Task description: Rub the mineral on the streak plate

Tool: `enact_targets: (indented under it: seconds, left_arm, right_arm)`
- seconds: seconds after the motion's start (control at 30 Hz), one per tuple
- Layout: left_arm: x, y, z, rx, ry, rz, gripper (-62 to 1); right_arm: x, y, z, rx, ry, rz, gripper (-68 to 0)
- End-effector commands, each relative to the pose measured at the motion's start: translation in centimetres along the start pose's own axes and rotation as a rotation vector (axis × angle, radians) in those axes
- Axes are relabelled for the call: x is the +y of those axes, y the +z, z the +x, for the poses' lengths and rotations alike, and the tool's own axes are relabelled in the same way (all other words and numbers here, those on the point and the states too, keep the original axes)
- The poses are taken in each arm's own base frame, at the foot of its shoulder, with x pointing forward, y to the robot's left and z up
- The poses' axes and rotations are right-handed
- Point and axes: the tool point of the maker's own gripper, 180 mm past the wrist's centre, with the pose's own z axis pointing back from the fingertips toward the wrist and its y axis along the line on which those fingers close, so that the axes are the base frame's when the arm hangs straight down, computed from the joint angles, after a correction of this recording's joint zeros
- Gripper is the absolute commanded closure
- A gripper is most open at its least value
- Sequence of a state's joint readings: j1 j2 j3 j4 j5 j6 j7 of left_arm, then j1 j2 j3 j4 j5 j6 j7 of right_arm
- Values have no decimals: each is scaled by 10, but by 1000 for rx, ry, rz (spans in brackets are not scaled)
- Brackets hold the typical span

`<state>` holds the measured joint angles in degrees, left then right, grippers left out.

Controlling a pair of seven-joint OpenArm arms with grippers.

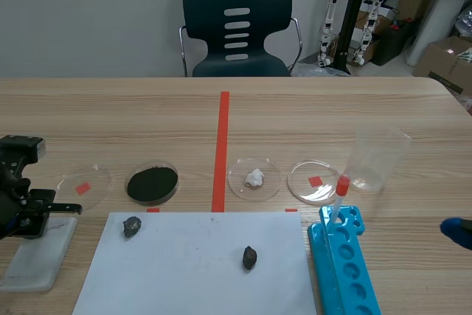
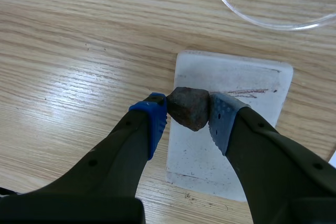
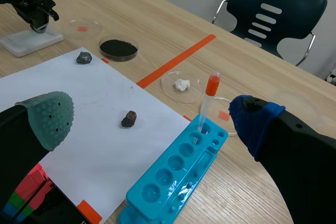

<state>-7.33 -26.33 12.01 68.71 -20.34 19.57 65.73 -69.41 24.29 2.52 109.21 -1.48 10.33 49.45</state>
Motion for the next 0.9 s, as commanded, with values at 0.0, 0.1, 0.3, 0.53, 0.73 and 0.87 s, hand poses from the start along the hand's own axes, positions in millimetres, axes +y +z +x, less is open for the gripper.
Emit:
enact_targets:
  seconds: [0.0, 0.1, 0.3, 0.53, 0.73, 0.87]
  left_arm:
    - [5, 2, 7, -20, 8, 18, -85]
    - [1, 2, 6, -18, 14, -4, -85]
    - [-26, 4, 8, -30, 40, -157, -85]
    - [-45, 8, 10, -35, 47, -266, -85]
    - [-32, 5, 9, -38, 29, -189, -85]
    - [-9, 2, 9, -33, 17, -64, -85]
  right_arm:
    - [-2, -2, 6, -24, -1, -5, -621]
    - [-2, -2, 6, -24, -1, -5, -621]
    - [-2, -2, 6, -24, -1, -5, -621]
    - [-2, -2, 6, -24, -1, -5, -621]
    - [-2, -2, 6, -24, -1, -5, -621]
    - [-2, -2, 6, -24, -1, -5, -621]
